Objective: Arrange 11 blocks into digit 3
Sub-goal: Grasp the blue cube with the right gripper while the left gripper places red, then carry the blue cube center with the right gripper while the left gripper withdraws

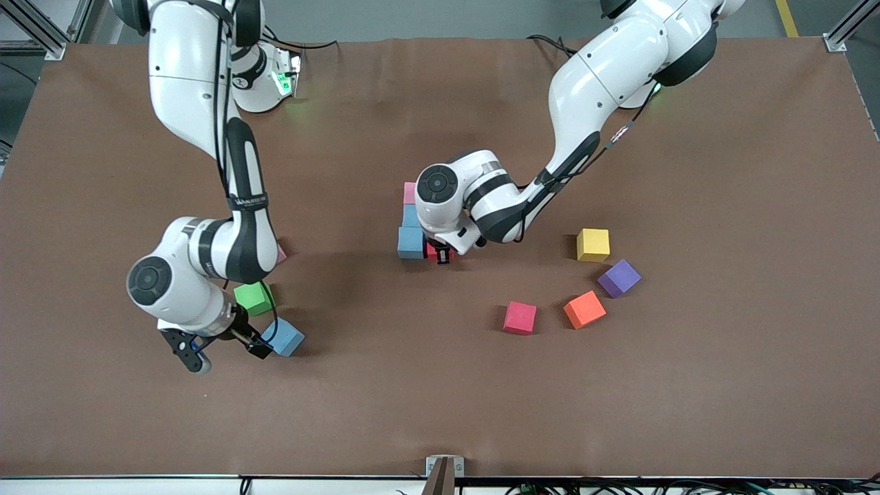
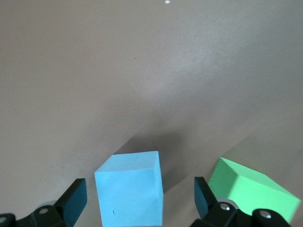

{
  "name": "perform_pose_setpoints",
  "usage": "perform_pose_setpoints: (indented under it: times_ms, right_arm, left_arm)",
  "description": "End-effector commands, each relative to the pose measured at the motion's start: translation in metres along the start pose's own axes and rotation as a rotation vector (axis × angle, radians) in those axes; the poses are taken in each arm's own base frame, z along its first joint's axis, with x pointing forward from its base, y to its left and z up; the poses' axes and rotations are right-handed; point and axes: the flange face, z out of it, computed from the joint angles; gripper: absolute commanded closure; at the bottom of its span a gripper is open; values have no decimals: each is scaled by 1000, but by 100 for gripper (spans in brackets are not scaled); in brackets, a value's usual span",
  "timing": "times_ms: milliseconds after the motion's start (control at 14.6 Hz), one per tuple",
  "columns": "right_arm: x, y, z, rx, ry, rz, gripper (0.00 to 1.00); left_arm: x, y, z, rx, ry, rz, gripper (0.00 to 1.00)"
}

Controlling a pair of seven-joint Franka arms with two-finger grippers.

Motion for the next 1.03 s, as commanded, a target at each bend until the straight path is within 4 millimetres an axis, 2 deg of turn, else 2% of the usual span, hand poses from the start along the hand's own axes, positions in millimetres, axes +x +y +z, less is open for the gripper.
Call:
perform_pose_setpoints:
  times_ms: [0, 410, 547, 821, 957]
  right_arm:
    - [0, -17, 18, -26, -9, 17, 0]
    - [-13, -30, 21, -40, -16, 12, 0]
    - [-17, -29, 33, -58, -15, 0, 1]
    - [-19, -29, 35, -71, -16, -23, 7]
    - [-25, -31, 36, -75, -21, -44, 14]
  left_arm:
    - [3, -9, 11, 7, 31, -1, 51]
    - [3, -9, 10, 4, 28, 61, 51]
    - [3, -8, 10, 3, 26, 72, 51]
    - [2, -8, 7, 0, 22, 72, 51]
    - [1, -9, 7, 2, 20, 74, 51]
